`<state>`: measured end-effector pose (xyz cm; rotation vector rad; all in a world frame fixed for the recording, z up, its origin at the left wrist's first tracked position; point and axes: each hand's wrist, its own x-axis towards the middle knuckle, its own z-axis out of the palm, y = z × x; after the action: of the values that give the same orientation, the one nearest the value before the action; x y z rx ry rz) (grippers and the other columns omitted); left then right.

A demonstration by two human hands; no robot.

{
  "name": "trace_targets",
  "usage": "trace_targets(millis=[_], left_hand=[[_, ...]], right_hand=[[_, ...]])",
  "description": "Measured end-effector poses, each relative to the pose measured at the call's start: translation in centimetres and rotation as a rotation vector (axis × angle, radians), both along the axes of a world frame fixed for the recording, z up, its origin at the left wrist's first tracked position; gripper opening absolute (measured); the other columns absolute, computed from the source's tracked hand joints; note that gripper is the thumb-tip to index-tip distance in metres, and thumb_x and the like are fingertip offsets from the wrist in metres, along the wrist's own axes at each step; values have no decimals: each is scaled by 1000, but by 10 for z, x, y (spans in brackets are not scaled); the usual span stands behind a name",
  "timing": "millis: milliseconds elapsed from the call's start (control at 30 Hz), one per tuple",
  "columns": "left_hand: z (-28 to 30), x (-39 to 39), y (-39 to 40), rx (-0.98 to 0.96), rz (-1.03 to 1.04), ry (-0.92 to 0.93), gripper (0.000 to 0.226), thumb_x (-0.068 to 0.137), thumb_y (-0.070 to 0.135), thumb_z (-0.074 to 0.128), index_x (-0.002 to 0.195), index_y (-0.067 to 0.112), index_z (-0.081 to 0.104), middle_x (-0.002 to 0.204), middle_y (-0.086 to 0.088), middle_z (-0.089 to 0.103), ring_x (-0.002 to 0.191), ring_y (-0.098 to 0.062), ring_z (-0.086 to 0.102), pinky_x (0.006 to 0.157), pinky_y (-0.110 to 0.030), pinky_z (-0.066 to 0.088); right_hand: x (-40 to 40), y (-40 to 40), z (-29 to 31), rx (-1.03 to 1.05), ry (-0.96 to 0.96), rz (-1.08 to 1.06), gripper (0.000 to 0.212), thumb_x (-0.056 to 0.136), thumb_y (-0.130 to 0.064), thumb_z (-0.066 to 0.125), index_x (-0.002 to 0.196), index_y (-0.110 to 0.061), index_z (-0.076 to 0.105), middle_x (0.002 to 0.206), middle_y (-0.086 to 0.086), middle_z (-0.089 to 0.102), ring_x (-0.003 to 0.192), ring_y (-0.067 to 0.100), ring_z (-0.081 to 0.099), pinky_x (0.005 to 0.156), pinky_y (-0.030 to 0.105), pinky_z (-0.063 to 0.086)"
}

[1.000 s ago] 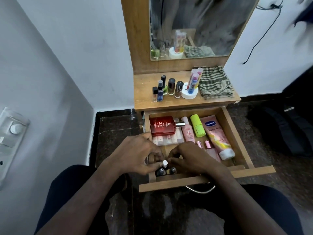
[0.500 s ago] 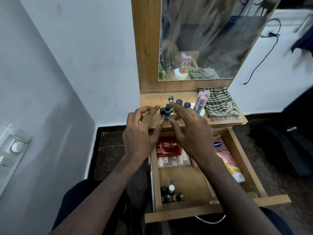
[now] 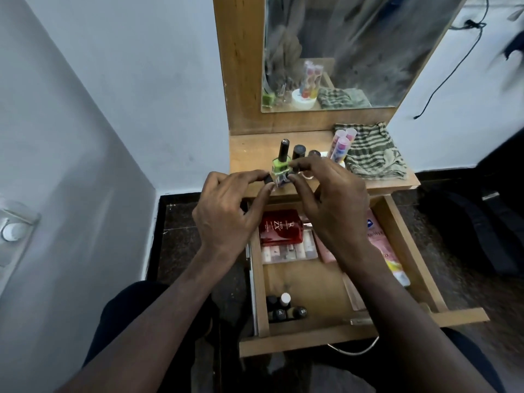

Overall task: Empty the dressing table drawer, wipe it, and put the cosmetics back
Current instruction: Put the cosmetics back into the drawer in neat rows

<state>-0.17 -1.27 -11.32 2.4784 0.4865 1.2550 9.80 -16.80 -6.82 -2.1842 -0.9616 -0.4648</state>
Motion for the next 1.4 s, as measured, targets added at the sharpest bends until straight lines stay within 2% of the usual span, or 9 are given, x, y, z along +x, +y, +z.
trace_targets(millis=[100, 200, 267, 367, 467, 733, 867, 1067, 1400], left_hand=[[2, -21, -5, -85, -122, 57, 31, 93, 50, 78, 113, 25, 80, 98, 10, 78, 83, -12, 60, 54, -29, 49], [1, -42, -10, -190, -216, 237, 30, 91, 59, 75, 112, 38, 78, 93, 20, 71, 80, -5, 57, 56, -28, 52], [-1, -51, -14, -225, -252, 359, 27, 88, 62, 75, 109, 45, 76, 85, 29, 61, 78, 0, 55, 57, -27, 52], [-6, -58, -21, -203, -301, 514, 27, 85, 63, 75, 106, 47, 75, 75, 23, 63, 81, 2, 56, 60, -28, 53], [-9, -60, -28, -188, -341, 607, 30, 85, 68, 71, 107, 49, 74, 86, 22, 68, 85, 2, 59, 67, -27, 54], [-10, -51, -42, -191, -385, 692, 25, 86, 62, 74, 106, 47, 75, 88, 31, 68, 87, 7, 58, 76, -27, 54], [-10, -47, -47, -176, -411, 724, 25, 85, 61, 75, 105, 46, 75, 91, 31, 70, 90, 9, 59, 74, -23, 50], [-11, -45, -50, -130, -415, 793, 29, 82, 65, 76, 103, 46, 76, 85, 31, 66, 82, 13, 56, 65, -7, 32], [-10, -45, -44, -129, -434, 850, 32, 84, 71, 70, 105, 47, 75, 92, 32, 72, 88, 11, 65, 78, -29, 61]], right_hand=[[-16, -32, 8, -66, 49, -10, 21, 101, -38, 69, 118, -26, 71, 109, -12, 75, 70, 0, 60, 59, 30, 54], [-32, -67, 1, -289, 120, -37, 18, 94, -48, 73, 108, -36, 74, 96, -20, 75, 61, -5, 52, 57, 28, 50], [-37, -80, -10, -444, 191, -24, 19, 90, -53, 75, 102, -39, 74, 92, -20, 75, 65, 0, 59, 58, 32, 53], [-42, -86, -21, -603, 260, 56, 20, 88, -57, 75, 102, -43, 73, 86, -25, 72, 70, -2, 58, 66, 36, 57], [-50, -89, -25, -633, 297, 126, 18, 89, -55, 75, 103, -44, 72, 94, -28, 73, 63, -11, 47, 71, 33, 58], [-51, -92, -31, -654, 389, 303, 23, 88, -63, 69, 104, -47, 72, 97, -30, 72, 69, -6, 62, 73, 32, 58], [-37, -99, -32, -504, 437, 229, 23, 94, -61, 62, 94, -42, 74, 76, -29, 67, 64, -9, 62, 65, 28, 55], [-26, -103, -37, -495, 393, 158, 17, 98, -56, 62, 93, -42, 71, 80, -24, 68, 63, -9, 60, 65, 30, 56], [-23, -102, -43, -558, 336, 125, 21, 97, -57, 61, 100, -40, 73, 83, -22, 67, 67, -9, 55, 65, 26, 51]])
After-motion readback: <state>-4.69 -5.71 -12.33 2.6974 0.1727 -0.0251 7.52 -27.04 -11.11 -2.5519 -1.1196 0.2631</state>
